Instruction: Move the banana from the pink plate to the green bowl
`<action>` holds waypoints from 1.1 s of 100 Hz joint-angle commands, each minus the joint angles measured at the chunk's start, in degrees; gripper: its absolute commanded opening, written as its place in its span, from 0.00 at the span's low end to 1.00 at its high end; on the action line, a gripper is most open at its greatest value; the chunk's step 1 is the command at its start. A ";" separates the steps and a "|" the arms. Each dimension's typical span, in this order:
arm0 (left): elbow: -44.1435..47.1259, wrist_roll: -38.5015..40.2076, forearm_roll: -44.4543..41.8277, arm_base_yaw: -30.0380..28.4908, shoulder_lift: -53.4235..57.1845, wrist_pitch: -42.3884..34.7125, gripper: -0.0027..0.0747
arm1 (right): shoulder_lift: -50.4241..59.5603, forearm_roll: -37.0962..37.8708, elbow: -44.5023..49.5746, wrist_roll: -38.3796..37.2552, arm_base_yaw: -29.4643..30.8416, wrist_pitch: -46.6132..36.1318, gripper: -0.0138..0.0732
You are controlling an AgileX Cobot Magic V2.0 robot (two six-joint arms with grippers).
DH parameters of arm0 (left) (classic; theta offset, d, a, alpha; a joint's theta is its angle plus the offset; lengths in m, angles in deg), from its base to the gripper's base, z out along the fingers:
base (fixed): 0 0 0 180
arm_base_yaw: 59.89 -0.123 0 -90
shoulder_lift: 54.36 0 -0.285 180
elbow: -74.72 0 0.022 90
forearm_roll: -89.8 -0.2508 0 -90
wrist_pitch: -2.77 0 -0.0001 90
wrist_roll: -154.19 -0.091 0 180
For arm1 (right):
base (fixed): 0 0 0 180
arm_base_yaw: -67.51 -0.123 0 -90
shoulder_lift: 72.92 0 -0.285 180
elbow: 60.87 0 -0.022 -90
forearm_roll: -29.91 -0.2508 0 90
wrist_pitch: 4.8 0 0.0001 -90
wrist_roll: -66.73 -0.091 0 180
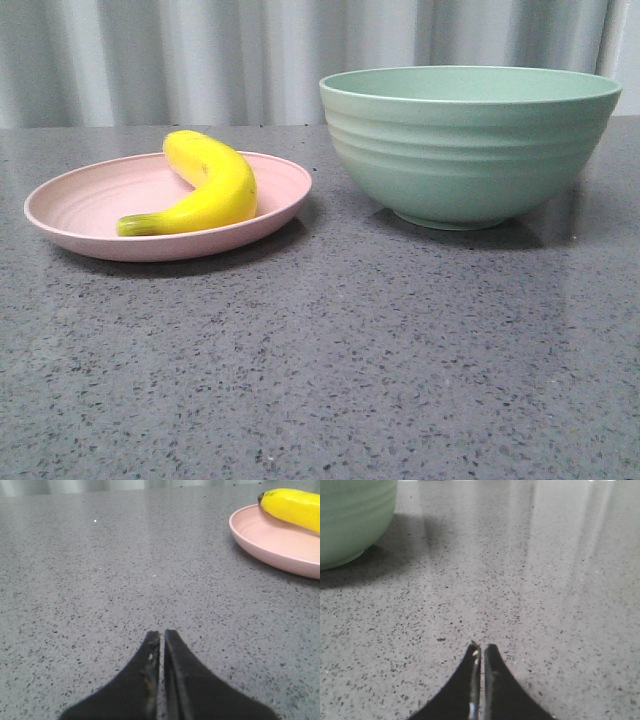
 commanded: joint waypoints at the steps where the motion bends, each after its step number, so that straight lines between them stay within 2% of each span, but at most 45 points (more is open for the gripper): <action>1: 1.50 0.33 -0.03 -0.02 1.85 -5.00 0.01 | 1.08 1.60 1.51 0.23 0.27 -1.57 0.07; 14: 1.50 0.33 -0.03 -0.02 1.85 -6.66 0.01 | 1.08 1.60 1.51 0.23 0.27 -3.16 0.07; 31: 1.50 0.33 -0.03 -0.02 1.85 -7.84 0.01 | 1.08 0.26 1.51 0.23 0.27 -12.92 0.07; 43: 1.50 0.45 -0.03 -0.02 1.85 -12.32 0.01 | 1.08 -1.56 1.51 0.23 0.27 -17.44 0.07; 110: 0.70 0.45 2.69 -0.02 1.85 -15.91 0.01 | 1.08 -2.74 1.05 0.23 0.27 -19.87 0.07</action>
